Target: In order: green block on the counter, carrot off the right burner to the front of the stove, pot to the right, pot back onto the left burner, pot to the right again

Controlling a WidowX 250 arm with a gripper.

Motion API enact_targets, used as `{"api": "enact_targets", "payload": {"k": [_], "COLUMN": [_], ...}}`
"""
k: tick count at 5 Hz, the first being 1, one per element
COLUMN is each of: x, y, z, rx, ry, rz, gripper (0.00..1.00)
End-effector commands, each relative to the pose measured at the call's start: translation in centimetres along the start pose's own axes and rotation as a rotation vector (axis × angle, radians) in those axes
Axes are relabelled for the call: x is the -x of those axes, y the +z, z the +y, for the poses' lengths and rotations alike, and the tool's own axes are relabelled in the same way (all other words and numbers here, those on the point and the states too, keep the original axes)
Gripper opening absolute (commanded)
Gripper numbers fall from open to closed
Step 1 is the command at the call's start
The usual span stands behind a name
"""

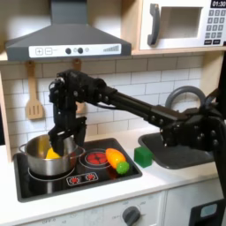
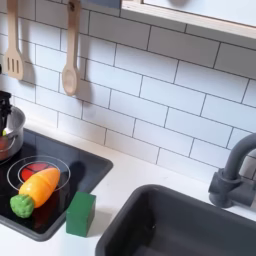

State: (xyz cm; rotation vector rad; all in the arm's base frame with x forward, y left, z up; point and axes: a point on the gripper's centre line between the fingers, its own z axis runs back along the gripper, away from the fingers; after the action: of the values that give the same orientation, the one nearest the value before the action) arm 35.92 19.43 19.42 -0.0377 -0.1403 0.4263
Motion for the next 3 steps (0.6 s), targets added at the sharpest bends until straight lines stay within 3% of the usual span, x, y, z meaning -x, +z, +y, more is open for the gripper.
{"api": "enact_targets", "payload": {"k": [1, 3], "x": [0.01, -0.48], "y": [-0.29, -0.78], "z": [0.16, 0.63], "rx": [-0.004, -0.01], "ry": [0.002, 0.003], "rz": [0.005, 0.014], "gripper": [1.0, 1.0]}}
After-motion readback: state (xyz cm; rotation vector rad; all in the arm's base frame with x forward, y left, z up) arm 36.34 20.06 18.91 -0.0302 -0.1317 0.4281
